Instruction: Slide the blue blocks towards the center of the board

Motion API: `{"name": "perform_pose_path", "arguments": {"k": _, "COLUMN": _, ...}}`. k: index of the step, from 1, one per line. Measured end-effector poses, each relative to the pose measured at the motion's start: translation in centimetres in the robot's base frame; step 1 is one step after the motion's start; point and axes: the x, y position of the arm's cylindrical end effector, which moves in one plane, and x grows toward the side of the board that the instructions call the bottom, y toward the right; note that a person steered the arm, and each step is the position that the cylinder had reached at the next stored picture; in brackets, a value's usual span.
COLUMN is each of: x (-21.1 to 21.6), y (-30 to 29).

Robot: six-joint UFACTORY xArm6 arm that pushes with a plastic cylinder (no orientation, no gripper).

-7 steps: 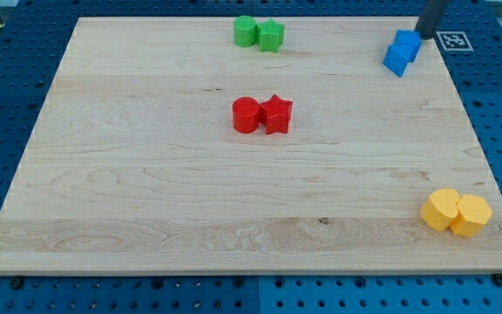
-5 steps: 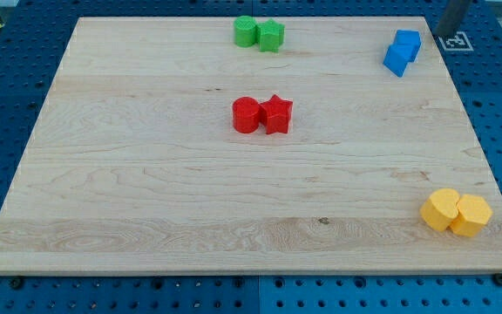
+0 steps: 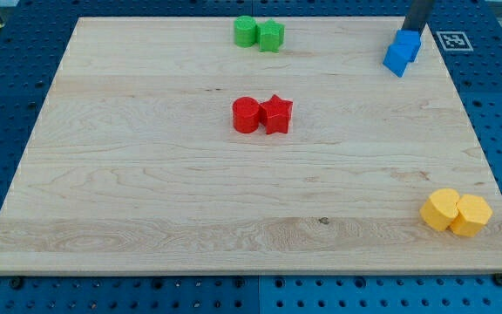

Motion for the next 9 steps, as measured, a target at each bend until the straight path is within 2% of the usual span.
{"name": "perform_pose_path", "arguments": {"k": 2, "x": 3.2, "y": -0.1}}
{"name": "perform_pose_path", "arguments": {"k": 4, "x": 4.7, "y": -1.9}}
{"name": "perform_pose_path", "arguments": {"k": 7, "x": 10.7, "y": -3.9}}
{"name": "perform_pose_path", "arguments": {"k": 9, "x": 10.8, "y": -5.9}}
